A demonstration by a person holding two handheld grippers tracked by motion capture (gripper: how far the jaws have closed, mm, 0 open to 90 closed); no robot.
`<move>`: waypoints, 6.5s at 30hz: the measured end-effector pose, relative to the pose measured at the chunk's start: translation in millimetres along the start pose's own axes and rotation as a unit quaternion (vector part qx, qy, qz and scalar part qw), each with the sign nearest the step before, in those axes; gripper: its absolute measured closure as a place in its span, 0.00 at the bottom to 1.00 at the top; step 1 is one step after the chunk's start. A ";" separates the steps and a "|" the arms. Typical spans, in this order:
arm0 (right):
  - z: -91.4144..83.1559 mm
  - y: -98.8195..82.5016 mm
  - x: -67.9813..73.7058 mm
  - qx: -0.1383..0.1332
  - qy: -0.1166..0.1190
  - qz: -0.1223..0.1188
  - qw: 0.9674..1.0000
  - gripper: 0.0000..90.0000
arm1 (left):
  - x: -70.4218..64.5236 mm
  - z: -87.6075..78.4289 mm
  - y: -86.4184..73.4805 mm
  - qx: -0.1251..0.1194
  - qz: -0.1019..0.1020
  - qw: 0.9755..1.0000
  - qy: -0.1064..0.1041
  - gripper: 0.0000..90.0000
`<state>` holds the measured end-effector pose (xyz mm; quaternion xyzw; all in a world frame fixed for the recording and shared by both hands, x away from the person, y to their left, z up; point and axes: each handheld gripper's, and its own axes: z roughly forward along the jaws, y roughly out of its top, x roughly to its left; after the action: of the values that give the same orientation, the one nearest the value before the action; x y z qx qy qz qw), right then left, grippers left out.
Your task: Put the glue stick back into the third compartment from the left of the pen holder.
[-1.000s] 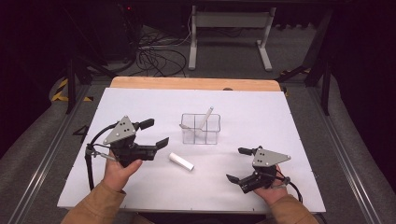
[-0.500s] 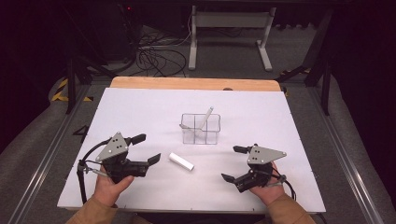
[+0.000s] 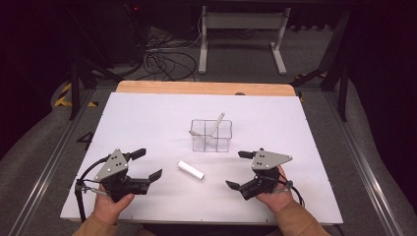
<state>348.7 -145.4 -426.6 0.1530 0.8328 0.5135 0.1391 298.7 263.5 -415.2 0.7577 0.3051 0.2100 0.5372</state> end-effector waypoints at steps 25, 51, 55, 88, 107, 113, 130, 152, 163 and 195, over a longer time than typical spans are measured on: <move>27.0 27.6 7.9 0.031 0.013 0.006 0.999 0.07 | 13.0 -10.3 -10.6 -0.010 -0.012 1.000 -0.005 0.09; 77.9 50.6 15.8 0.078 0.035 0.000 0.996 0.08 | 16.5 -11.0 -14.8 -0.007 -0.001 1.000 0.012 0.09; 79.5 50.7 15.2 0.082 0.033 0.002 0.996 0.09 | 15.8 -11.0 -14.9 -0.007 -0.001 1.000 0.014 0.08; 125.4 66.7 17.4 0.180 0.017 0.038 0.983 0.39 | 10.8 -17.8 -22.4 0.007 -0.001 0.999 0.032 0.08; 156.0 67.4 25.5 0.228 -0.013 0.009 0.974 0.47 | 9.0 -17.2 -23.1 0.013 0.005 0.999 0.036 0.08; 163.7 63.2 26.3 0.235 -0.023 0.009 0.972 0.50 | 8.3 -15.9 -23.2 0.015 0.006 0.999 0.034 0.08; 176.9 54.5 27.7 0.252 -0.027 0.015 0.967 0.59 | 8.2 -14.6 -23.1 0.018 0.009 0.999 0.035 0.08; 178.9 54.2 30.0 0.254 -0.029 0.007 0.967 0.74 | 7.8 -14.4 -23.0 0.018 0.010 0.999 0.036 0.08; 175.6 57.1 30.8 0.255 -0.031 0.004 0.966 0.75 | 7.4 -14.3 -23.0 0.018 0.009 0.999 0.036 0.08; 134.5 76.3 32.6 0.198 -0.015 0.011 0.980 0.75 | 7.2 -13.9 -22.8 0.019 0.008 0.999 0.036 0.08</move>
<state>379.7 9.3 -418.9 0.1947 0.9141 0.3374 0.1129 289.6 283.4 -432.1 0.7622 0.3220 0.2358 0.5097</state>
